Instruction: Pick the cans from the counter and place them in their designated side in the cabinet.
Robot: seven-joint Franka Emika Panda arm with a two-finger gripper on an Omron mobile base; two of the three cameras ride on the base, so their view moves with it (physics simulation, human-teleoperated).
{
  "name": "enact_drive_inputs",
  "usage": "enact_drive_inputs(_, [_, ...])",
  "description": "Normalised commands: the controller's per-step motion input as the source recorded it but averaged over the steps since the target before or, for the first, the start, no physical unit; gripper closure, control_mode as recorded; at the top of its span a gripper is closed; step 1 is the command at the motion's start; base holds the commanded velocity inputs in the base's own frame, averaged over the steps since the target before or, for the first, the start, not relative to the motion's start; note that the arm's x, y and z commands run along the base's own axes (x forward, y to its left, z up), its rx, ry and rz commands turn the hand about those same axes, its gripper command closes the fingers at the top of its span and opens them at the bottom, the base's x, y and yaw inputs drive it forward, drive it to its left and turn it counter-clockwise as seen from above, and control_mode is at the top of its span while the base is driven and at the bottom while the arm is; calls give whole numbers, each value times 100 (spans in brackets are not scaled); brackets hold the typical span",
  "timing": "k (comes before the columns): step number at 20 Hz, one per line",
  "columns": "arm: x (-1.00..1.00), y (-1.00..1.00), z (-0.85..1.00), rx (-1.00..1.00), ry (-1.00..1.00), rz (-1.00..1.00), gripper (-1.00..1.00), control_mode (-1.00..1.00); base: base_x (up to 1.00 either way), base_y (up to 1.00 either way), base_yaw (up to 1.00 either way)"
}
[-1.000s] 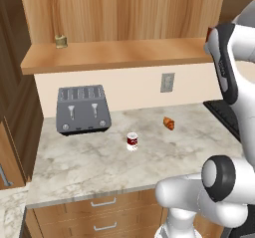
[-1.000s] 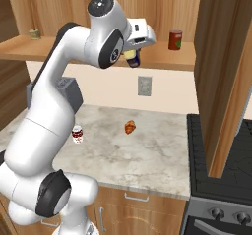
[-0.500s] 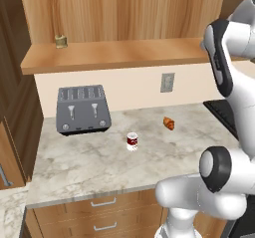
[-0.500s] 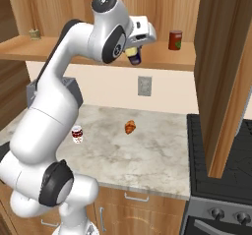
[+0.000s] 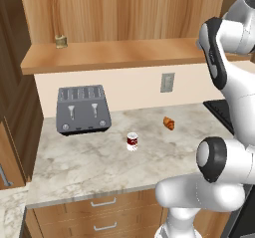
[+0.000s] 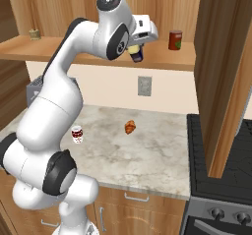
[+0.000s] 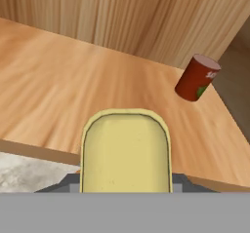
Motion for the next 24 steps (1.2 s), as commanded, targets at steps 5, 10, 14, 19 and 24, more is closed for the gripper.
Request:
enact_drive_inputs(5, [23, -10, 0, 0, 0, 0, 100, -100, 0, 0, 0])
enact_drive_inputs(10, [23, -14, 0, 0, 2, 0, 100, -100, 0, 0, 0])
enact_drive_inputs(14, [27, -10, 0, 0, 2, 0, 100, -100, 0, 0, 0])
enact_drive_inputs(19, [27, -11, 0, 0, 1, 0, 100, -100, 0, 0, 0])
enact_drive_inputs(24, [27, -11, 0, 0, 2, 0, 100, -100, 0, 0, 0])
